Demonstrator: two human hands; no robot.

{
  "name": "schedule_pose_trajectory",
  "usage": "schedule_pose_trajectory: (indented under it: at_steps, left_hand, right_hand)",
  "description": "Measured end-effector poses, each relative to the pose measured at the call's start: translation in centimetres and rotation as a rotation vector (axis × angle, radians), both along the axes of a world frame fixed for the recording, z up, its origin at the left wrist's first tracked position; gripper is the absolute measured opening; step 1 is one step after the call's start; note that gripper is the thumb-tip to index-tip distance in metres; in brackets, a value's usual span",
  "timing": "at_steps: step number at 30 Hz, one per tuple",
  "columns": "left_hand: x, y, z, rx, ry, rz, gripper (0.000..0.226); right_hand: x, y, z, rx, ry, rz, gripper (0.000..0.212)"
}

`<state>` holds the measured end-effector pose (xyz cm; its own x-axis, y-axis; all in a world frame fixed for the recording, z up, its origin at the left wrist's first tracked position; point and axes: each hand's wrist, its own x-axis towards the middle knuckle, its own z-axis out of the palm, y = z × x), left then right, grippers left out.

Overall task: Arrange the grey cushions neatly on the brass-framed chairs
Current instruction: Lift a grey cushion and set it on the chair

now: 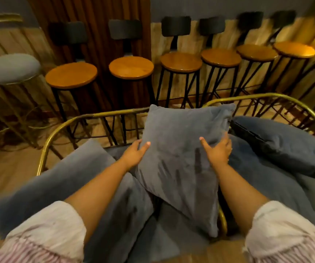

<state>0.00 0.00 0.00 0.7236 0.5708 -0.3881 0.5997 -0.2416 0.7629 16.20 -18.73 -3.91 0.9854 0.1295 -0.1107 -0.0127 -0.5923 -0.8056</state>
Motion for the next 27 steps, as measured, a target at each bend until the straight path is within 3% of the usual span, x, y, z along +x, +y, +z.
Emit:
schedule_pose_trajectory:
  at_steps: [6,12,18,27]
  left_hand:
    - [5.4,6.8,-3.3,-0.178,-0.076,0.02,0.068]
    - [10.5,11.6,-10.6,-0.339,-0.065,0.065,0.077]
    - [13.2,13.5,-16.7,-0.446,-0.085,0.117,0.093]
    - [14.4,13.3,-21.0,-0.53,-0.07,0.248,0.086]
  right_hand:
    - [2.2,2.9,-2.6,0.029,0.028,-0.217,0.124]
    - [4.1,3.4,-5.9,0.011,-0.099,-0.259,0.117]
    - [6.0,3.7,-8.8,0.057,-0.098,-0.293,0.12]
    - [7.4,2.9,-10.8,0.228,-0.114,-0.28,0.122]
